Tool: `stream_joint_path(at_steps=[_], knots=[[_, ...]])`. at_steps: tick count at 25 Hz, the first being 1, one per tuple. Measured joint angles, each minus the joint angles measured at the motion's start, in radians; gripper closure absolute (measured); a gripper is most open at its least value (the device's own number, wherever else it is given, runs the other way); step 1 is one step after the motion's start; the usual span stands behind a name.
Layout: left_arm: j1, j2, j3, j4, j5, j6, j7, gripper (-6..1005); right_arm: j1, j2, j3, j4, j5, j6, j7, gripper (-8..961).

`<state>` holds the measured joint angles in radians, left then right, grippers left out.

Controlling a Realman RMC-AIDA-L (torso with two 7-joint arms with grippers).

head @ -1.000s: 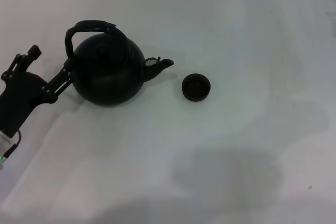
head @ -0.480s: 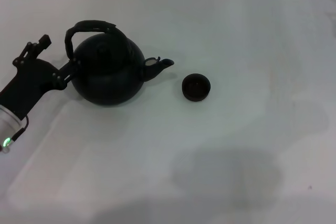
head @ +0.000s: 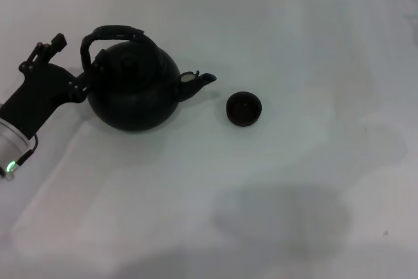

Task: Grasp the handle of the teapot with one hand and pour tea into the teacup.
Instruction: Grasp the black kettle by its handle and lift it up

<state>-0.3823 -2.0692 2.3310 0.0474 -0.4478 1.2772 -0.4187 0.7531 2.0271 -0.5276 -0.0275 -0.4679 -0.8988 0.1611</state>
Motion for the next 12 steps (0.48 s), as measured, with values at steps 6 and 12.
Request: stream_joint_path(at_steps=[6, 12], knots=[[-0.004, 0.000, -0.001, 0.000, -0.002, 0.000, 0.001, 147, 0.001, -0.002, 0.000, 0.000, 0.000, 0.001, 0.000, 247], [-0.002, -0.004, -0.001, 0.001, -0.004, -0.007, 0.029, 289, 0.002, -0.002, -0.002, 0.000, 0.000, 0.008, 0.000, 247]])
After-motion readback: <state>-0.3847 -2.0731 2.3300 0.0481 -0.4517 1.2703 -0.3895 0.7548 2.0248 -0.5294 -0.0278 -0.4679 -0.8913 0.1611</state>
